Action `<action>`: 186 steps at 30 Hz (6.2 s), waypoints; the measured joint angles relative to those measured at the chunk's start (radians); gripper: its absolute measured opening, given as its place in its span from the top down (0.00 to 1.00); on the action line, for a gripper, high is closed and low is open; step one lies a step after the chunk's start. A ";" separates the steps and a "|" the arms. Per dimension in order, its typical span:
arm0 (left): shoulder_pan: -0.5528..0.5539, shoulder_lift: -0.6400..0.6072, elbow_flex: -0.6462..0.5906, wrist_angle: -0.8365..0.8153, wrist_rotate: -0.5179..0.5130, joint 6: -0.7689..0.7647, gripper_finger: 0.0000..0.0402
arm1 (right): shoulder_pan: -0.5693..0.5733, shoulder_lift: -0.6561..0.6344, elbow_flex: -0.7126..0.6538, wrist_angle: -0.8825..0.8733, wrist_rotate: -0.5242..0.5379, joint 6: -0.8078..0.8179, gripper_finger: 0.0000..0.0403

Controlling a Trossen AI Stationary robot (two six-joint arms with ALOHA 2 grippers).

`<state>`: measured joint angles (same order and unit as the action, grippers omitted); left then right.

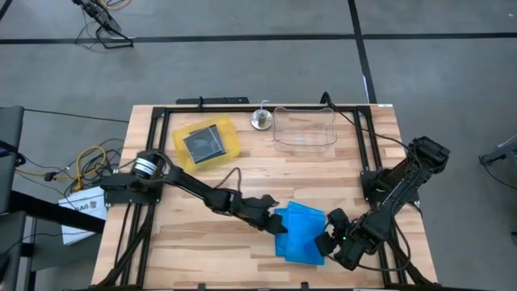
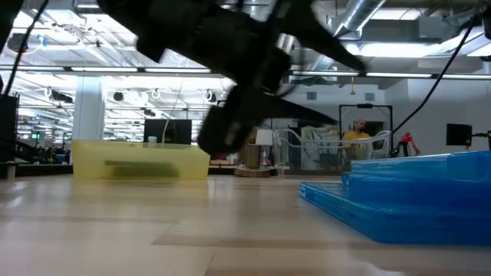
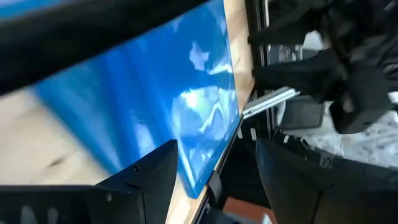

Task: Pick & place jewel cases by type
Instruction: Put the top blue CD case into the transparent bin

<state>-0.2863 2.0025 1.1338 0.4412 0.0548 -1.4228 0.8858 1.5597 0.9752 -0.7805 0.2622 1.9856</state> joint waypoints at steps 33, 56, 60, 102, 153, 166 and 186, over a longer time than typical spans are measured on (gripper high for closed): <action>0.028 0.157 0.180 -0.139 0.101 0.088 0.48 | -0.001 0.033 -0.167 0.295 0.054 0.141 0.44; 0.123 0.147 0.179 0.109 0.344 0.089 0.48 | -0.079 0.035 -0.169 0.290 0.051 -0.009 0.47; 0.143 0.113 0.179 0.100 0.342 0.100 0.48 | -0.099 0.035 -0.169 0.294 0.050 -0.052 0.48; 0.134 0.101 0.181 -0.296 0.320 0.213 0.93 | -0.281 0.029 -0.167 0.698 -0.022 -0.464 0.49; 0.255 -0.426 0.179 -0.696 -0.334 1.282 0.95 | -0.303 -0.363 -0.167 0.492 -0.290 -0.877 0.49; 0.401 -0.428 0.179 -0.432 -0.200 2.040 0.95 | -0.360 -0.362 -0.167 0.350 -0.120 -0.742 0.49; 0.521 -0.222 0.179 -0.158 0.119 2.223 0.95 | -0.285 -0.362 -0.167 0.177 -0.045 -0.597 0.49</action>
<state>0.2343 1.7805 1.3128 0.2829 0.1742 0.8002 0.6004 1.1980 0.8085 -0.6039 0.2170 1.3890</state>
